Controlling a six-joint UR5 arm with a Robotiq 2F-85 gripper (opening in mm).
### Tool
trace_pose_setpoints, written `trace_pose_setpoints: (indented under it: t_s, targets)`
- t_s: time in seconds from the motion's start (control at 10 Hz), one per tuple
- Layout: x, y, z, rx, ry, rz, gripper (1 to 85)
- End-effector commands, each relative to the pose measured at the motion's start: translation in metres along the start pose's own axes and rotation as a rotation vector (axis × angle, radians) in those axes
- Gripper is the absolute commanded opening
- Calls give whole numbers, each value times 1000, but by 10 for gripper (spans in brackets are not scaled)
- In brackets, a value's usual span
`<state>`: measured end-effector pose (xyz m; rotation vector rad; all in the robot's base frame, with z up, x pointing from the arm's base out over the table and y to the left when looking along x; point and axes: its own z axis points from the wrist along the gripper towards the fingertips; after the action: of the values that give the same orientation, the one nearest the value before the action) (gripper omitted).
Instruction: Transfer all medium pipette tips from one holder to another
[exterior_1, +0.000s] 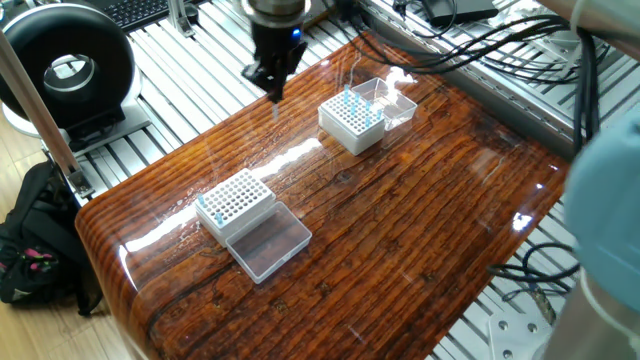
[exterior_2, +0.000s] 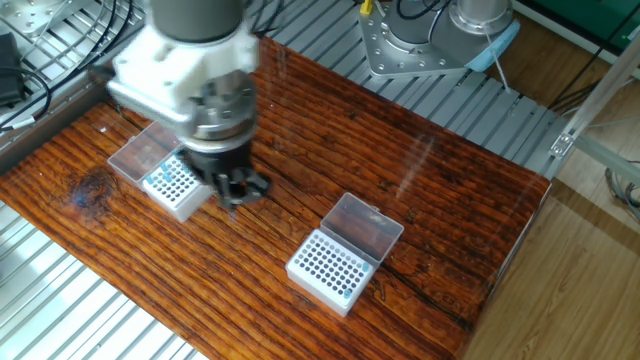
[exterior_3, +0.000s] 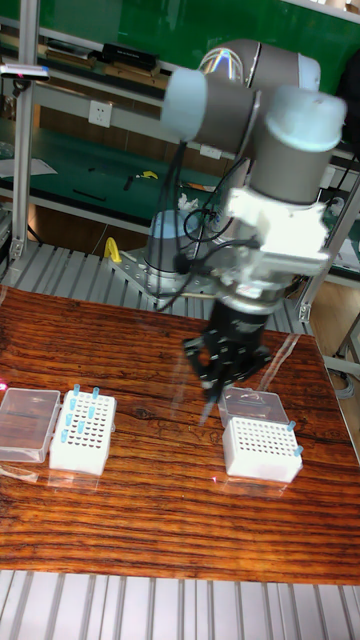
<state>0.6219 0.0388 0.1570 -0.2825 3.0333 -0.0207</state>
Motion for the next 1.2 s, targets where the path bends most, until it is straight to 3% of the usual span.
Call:
trace_pose_setpoints:
  t_s: [0.0,0.4,0.8,1.1]
  targets:
    - [-5,-44,18,28,-10,-44,10]
    - [34,-82,9,-30,-4,-120,10]
    - [63,-91,20,-56,-12,-139,10]
    - [79,-98,24,-51,-6,-146,10]
